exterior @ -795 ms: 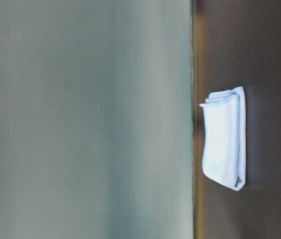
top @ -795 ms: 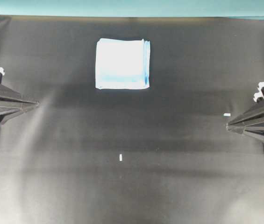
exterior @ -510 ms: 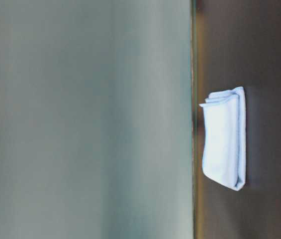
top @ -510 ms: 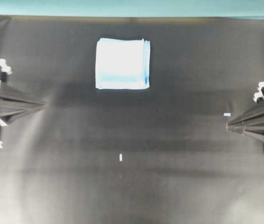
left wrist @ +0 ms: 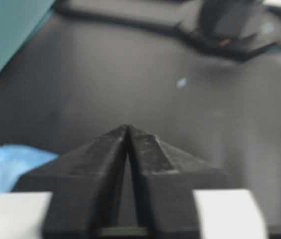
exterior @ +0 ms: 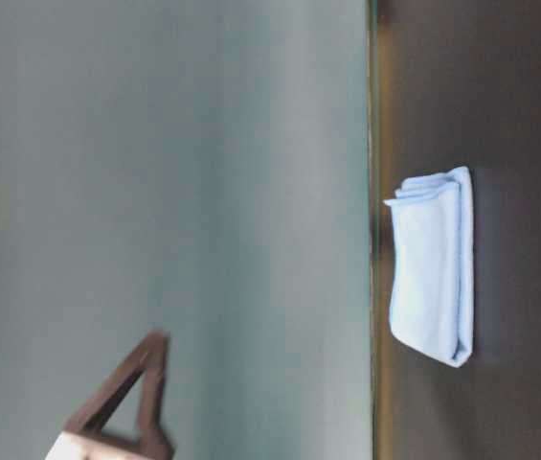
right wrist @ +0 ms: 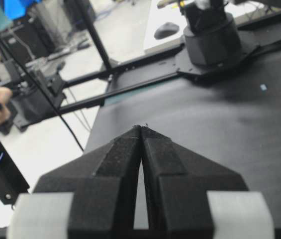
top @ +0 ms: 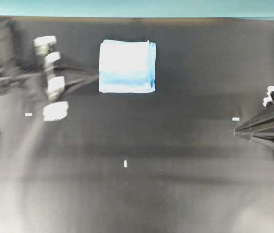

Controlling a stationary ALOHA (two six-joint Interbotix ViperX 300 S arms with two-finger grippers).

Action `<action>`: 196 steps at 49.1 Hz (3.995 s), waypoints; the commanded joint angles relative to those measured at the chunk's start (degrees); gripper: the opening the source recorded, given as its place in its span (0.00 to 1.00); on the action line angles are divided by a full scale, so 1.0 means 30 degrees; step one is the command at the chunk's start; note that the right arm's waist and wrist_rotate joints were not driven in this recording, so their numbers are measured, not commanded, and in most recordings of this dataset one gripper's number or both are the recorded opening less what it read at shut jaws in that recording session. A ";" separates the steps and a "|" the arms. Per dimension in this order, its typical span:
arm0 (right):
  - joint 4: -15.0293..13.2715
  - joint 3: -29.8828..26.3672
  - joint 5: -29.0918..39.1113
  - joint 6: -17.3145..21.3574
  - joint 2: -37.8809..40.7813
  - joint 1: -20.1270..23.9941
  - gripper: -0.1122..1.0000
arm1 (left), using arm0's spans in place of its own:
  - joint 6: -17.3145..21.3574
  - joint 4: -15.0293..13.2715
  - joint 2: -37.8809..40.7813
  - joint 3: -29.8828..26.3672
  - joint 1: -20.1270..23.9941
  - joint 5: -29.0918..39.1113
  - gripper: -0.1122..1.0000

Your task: Push a blue cloth with the left arm to wipe the desk.

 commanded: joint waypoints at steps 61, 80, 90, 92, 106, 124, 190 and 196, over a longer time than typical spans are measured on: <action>0.0029 -0.0352 0.1025 0.0000 -0.0352 0.0029 0.09 | -0.0059 0.0059 1.3184 -0.7324 0.4395 0.4219 0.87; 0.0029 -0.0352 0.0996 0.0000 -0.0469 0.0029 0.09 | -0.0059 0.0088 1.3242 -0.6299 0.4307 0.3955 0.87; 0.0029 -0.0352 0.0996 0.0000 -0.0527 0.0029 0.09 | -0.0029 0.0059 1.2539 -0.4951 0.3604 0.2578 0.87; 0.0029 -0.0322 0.0996 0.0000 -0.0557 0.0000 0.09 | -0.0029 0.0088 1.2334 -0.4687 0.3398 0.2344 0.87; 0.0029 -0.0234 0.0967 0.0000 -0.0586 0.0029 0.09 | -0.0088 0.0088 1.0254 -0.2432 0.1523 0.2139 0.87; 0.0029 -0.0146 0.0879 0.0029 -0.0674 0.0029 0.09 | -0.0117 0.0059 0.8145 0.0762 -0.2227 0.2139 0.87; 0.0205 -0.0146 0.0674 0.0000 -0.1377 0.0029 0.09 | -0.3604 0.0088 0.6270 0.2549 -1.4561 0.4219 0.87; 0.0205 -0.0146 0.0645 0.0000 -0.1406 0.0029 0.09 | -0.3105 0.0088 0.6123 0.2256 -1.4561 0.4219 0.87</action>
